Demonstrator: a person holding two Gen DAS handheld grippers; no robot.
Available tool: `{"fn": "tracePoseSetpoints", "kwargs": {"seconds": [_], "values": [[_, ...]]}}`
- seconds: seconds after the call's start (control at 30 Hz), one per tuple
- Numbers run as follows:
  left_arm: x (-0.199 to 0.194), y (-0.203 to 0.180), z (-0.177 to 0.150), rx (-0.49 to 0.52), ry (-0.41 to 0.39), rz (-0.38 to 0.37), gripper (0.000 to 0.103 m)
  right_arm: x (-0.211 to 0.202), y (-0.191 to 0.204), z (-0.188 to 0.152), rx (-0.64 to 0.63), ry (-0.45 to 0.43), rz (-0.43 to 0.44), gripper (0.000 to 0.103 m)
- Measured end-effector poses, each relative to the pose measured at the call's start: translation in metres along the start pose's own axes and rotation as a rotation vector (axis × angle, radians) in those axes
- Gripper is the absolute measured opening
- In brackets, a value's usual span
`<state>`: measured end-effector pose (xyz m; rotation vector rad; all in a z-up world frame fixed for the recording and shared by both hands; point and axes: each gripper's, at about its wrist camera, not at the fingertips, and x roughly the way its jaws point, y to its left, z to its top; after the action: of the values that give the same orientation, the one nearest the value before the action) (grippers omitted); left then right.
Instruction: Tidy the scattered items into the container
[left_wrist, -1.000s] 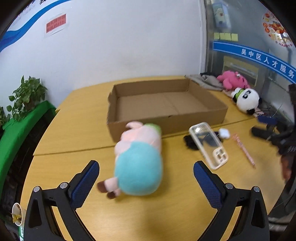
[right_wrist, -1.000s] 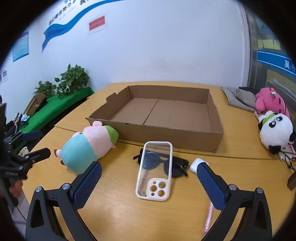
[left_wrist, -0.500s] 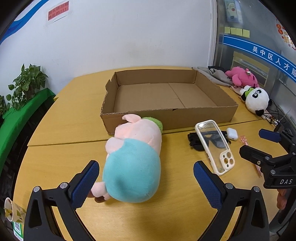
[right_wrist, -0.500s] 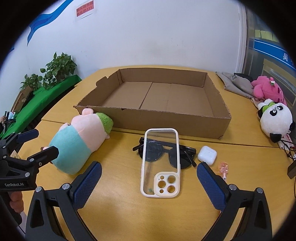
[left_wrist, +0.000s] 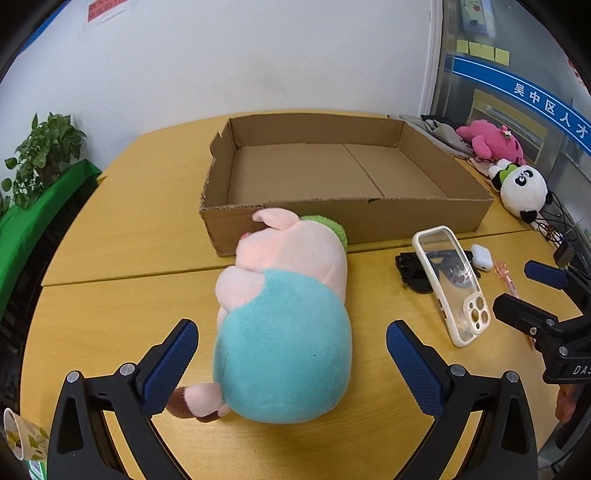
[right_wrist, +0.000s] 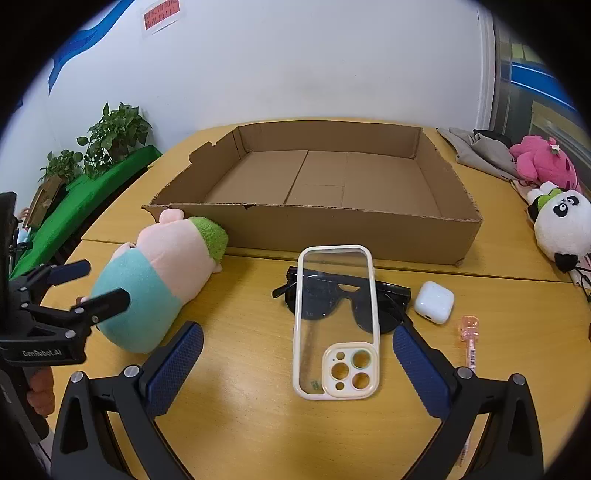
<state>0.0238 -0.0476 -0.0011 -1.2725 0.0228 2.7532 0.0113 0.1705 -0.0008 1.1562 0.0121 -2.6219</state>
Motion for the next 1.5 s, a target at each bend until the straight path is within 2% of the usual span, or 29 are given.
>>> {"fn": "tracePoseSetpoints", "kwargs": {"seconds": [0.17,0.37,0.53,0.7,0.83,0.9,1.03,1.13,1.2,1.23,1.27,1.3,1.33,1.5], "values": [[0.019,0.002,-0.008,-0.002,0.063,-0.030,0.103,0.006,0.001,0.004,0.022,0.003,0.024,0.102],[0.027,0.000,-0.018,0.000,0.076,0.000,0.103,0.014,0.007,0.012,0.019,0.009,0.054,0.102],[0.029,0.008,-0.024,-0.052,0.079,0.022,0.093,0.021,0.017,0.027,0.005,0.010,0.103,0.102],[0.026,0.016,-0.029,-0.087,0.079,-0.006,0.089,0.033,0.034,0.055,0.018,0.019,0.193,0.102],[0.025,0.015,-0.031,-0.095,0.085,-0.008,0.088,0.056,0.050,0.074,0.067,0.065,0.261,0.102],[0.025,0.013,-0.032,-0.092,0.086,-0.004,0.087,0.076,0.059,0.076,0.092,0.126,0.293,0.102],[0.026,0.008,-0.032,-0.079,0.085,0.006,0.087,0.107,0.075,0.071,0.108,0.199,0.299,0.102],[0.027,0.005,-0.032,-0.068,0.089,0.011,0.086,0.124,0.079,0.065,0.129,0.236,0.349,0.095],[0.028,0.006,-0.032,-0.078,0.092,0.010,0.085,0.129,0.082,0.063,0.125,0.243,0.378,0.077],[0.028,0.007,-0.031,-0.086,0.091,0.009,0.085,0.131,0.086,0.061,0.116,0.244,0.399,0.073],[0.029,0.007,-0.031,-0.093,0.091,0.007,0.084,0.130,0.087,0.059,0.111,0.240,0.403,0.070],[0.029,0.008,-0.031,-0.097,0.090,0.006,0.083,0.128,0.089,0.059,0.129,0.219,0.360,0.067],[0.029,0.008,-0.031,-0.097,0.089,0.007,0.083,0.127,0.090,0.058,0.117,0.211,0.357,0.066],[0.024,0.005,-0.034,-0.098,0.086,0.004,0.078,0.111,0.090,0.056,0.077,0.184,0.379,0.055]]}}
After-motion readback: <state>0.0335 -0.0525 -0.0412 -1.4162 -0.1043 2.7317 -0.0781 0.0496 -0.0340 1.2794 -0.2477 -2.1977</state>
